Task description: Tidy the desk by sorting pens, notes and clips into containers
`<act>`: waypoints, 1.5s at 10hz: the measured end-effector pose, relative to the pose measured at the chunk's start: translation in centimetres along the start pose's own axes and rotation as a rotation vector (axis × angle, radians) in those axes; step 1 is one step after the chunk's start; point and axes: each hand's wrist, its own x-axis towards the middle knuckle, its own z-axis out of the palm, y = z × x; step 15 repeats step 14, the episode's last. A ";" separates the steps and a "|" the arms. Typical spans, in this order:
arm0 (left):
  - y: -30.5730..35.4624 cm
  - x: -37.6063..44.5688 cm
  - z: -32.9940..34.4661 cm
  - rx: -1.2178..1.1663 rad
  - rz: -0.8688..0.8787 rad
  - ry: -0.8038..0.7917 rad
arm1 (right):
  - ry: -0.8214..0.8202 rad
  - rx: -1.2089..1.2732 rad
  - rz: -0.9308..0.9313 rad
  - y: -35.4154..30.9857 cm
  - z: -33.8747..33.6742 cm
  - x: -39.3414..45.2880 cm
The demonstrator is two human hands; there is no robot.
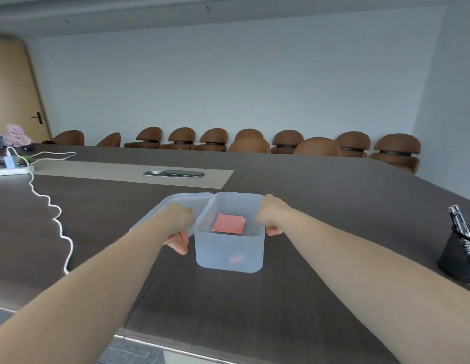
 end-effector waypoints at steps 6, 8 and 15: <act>-1.9 -0.1 2.1 -0.833 0.353 0.615 | -0.095 0.365 0.133 1.3 -0.2 0.2; 0.5 -1.8 2.0 -0.409 0.605 0.684 | -0.107 0.289 0.141 1.7 -0.9 0.5; 6.0 -2.4 6.8 0.969 0.816 0.535 | -0.247 0.044 0.229 7.2 -2.5 2.2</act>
